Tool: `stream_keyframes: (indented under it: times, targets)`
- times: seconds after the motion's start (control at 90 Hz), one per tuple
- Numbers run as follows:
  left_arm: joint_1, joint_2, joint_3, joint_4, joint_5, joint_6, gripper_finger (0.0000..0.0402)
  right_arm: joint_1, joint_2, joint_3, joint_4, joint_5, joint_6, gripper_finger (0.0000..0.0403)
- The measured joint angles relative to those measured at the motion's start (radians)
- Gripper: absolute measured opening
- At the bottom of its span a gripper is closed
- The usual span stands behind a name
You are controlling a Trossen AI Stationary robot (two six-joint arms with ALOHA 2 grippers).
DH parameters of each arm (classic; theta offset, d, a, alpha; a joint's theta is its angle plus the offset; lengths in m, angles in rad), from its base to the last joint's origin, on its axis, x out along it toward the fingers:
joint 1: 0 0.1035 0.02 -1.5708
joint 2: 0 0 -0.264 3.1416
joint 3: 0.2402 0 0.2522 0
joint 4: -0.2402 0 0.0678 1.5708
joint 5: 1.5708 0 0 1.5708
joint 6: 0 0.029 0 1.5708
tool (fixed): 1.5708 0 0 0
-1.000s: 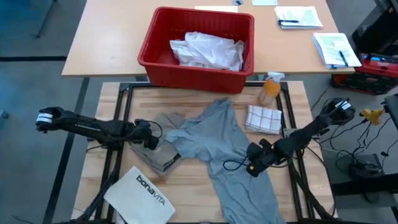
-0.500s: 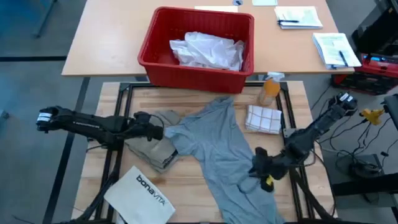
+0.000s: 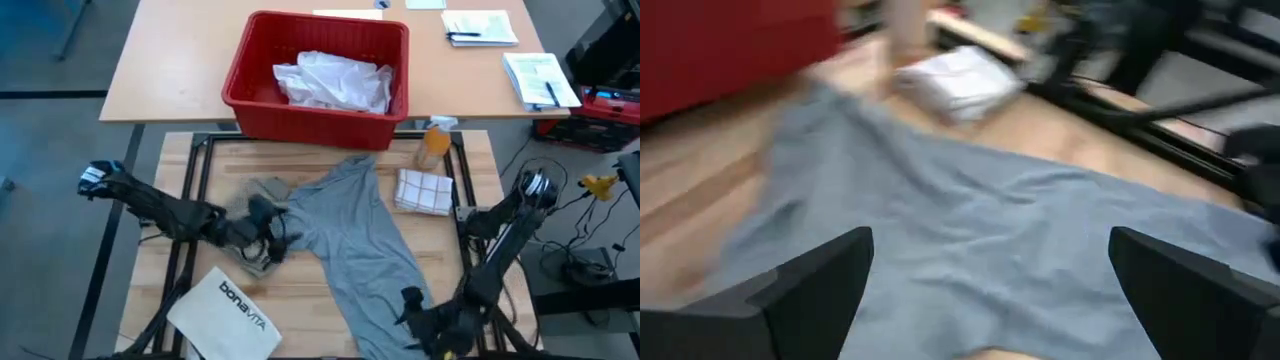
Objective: Fold laundry
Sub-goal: Fold the gray shirt
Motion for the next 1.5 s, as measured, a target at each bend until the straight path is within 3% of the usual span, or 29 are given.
stream_keyframes:
  times: [0.144, 0.322, 0.467, 0.722, 1.1, 1.389, 1.5]
  targets:
    - [-0.125, 0.182, 0.083, 0.076, -0.008, -0.011, 0.0389, 0.012, 0.195, 0.185, -0.063, 0.018, -0.002, 0.0287]
    - [-0.248, 0.353, 0.219, 0.078, -0.126, -0.051, 0.0389, 0.069, 0.401, 0.396, -0.250, 0.020, 0.087, 0.0294]
    - [-0.290, 0.471, 0.318, 0.074, -0.125, -0.064, 0.0389, 0.116, 0.504, 0.544, -0.339, 0.050, 0.133, 0.0299]
    - [-0.300, 0.619, 0.466, 0.076, -0.110, -0.100, 0.0389, 0.111, 0.623, 0.700, -0.484, 0.196, 0.133, 0.0288]
    - [-0.306, 0.674, 0.502, 0.074, -0.083, -0.170, 0.0389, 0.061, 0.633, 0.689, -0.496, 0.196, 0.146, 0.0167]
    - [-0.311, 0.674, 0.498, 0.068, -0.082, -0.177, 0.0389, 0.051, 0.617, 0.714, -0.472, 0.161, 0.173, 0.0018]
    - [-0.311, 0.674, 0.498, 0.067, -0.082, -0.177, 0.0389, 0.081, 0.599, 0.756, -0.421, 0.143, 0.137, 0.0018]
